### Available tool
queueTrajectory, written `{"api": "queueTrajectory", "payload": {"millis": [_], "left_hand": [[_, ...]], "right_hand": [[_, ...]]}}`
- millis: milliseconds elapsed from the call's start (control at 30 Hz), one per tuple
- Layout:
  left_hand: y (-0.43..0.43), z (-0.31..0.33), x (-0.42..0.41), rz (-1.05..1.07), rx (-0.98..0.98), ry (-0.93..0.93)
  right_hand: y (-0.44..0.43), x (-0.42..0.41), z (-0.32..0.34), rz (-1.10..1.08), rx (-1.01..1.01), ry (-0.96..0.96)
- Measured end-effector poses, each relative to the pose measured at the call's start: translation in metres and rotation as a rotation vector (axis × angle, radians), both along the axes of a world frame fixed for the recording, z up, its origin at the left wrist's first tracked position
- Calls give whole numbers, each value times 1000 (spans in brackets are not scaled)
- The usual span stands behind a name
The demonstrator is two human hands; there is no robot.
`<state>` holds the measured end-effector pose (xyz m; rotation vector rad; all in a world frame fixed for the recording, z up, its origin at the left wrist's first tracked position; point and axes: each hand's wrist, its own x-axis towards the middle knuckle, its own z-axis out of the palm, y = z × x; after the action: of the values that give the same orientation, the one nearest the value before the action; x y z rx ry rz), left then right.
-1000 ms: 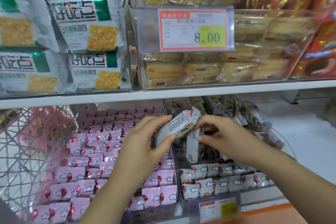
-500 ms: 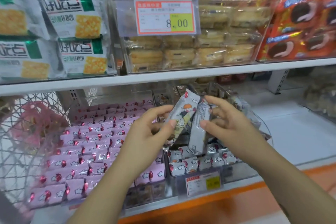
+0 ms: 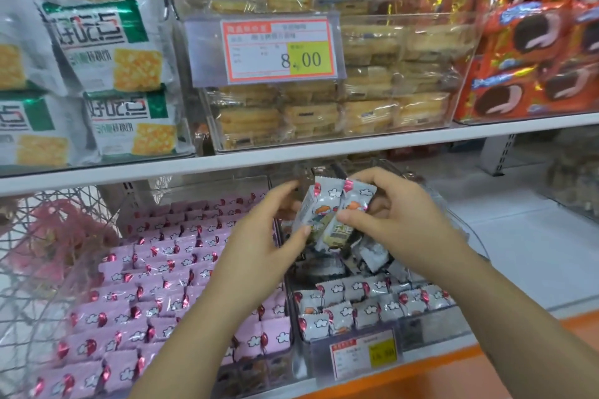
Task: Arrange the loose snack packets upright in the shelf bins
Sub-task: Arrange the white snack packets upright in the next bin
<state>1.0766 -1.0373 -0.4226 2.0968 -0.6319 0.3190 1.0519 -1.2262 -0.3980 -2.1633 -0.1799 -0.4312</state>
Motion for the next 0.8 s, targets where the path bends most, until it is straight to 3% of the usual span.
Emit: {"api": "queueTrajectory", "payload": {"millis": [167, 367, 567, 800], "left_hand": [[-1, -9, 13, -36, 315, -52], [7, -10, 12, 62, 591, -64], [7, -9, 9, 41, 578, 72], [8, -16, 13, 55, 561, 69]], "right_hand": [[2, 12, -9, -10, -266, 3], [0, 13, -11, -40, -219, -4], [14, 20, -21, 30, -288, 51], [23, 36, -33, 145, -310, 173]]}}
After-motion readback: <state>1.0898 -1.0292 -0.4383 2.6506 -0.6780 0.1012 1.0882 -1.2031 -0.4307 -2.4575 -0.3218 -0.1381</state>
